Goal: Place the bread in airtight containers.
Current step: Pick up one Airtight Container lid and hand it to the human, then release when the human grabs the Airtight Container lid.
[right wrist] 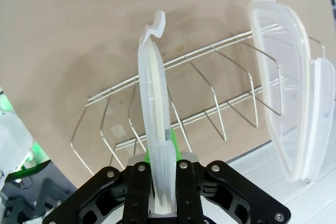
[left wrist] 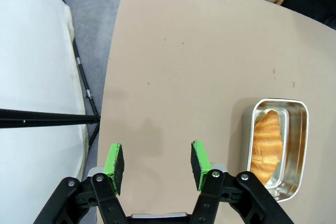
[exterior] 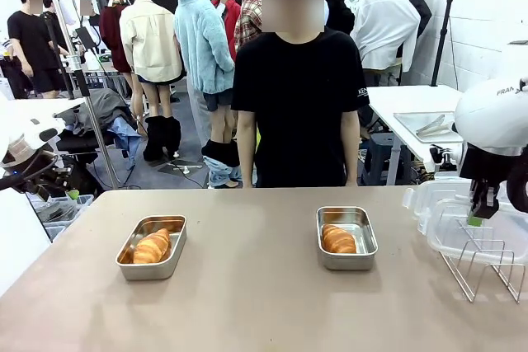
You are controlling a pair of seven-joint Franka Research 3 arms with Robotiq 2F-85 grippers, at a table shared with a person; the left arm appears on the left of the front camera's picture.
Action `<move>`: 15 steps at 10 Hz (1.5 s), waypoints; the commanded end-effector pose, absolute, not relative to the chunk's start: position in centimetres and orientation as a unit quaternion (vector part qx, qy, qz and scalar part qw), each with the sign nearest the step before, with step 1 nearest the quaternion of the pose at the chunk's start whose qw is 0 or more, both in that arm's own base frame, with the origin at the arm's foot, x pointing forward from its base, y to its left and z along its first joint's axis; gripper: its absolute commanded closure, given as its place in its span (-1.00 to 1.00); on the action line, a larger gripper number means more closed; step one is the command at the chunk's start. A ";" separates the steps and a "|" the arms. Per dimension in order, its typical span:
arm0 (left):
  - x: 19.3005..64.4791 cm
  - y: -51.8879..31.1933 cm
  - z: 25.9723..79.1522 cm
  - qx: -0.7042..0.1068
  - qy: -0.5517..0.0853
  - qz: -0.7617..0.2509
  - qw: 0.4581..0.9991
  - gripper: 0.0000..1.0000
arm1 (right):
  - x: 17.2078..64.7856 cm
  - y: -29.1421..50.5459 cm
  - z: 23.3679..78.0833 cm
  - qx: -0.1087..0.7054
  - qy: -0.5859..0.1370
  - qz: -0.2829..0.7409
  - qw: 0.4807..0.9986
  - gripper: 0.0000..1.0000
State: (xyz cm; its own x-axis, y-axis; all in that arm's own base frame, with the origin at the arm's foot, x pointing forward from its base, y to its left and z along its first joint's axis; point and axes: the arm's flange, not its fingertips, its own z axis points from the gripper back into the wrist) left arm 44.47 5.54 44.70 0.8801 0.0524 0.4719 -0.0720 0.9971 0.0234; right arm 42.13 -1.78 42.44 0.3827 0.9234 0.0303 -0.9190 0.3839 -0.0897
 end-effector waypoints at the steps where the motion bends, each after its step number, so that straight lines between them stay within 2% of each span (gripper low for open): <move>1: 44.5 5.5 44.8 0.026 -0.243 0.039 0.969 -0.34 | 42.1 -1.9 42.3 -0.028 -0.037 0.554 0.831 1.00; 8: 44.5 5.5 44.8 0.026 -0.243 0.039 0.969 -0.34 | 42.1 -1.8 42.5 -0.029 -0.038 0.555 0.830 1.00; 11: 44.5 5.5 44.8 0.026 -0.243 0.039 0.969 -0.34 | 41.0 -1.3 49.0 -0.073 -0.055 0.547 0.832 1.00; 13: 44.5 5.5 44.8 0.026 -0.243 0.039 0.969 -0.34 | 40.5 0.5 55.0 -0.074 -0.073 0.541 0.835 1.00; 15: 44.5 5.5 44.8 0.026 -0.243 0.039 0.969 -0.34 | 43.4 2.7 60.8 -0.063 -0.099 0.464 0.878 1.00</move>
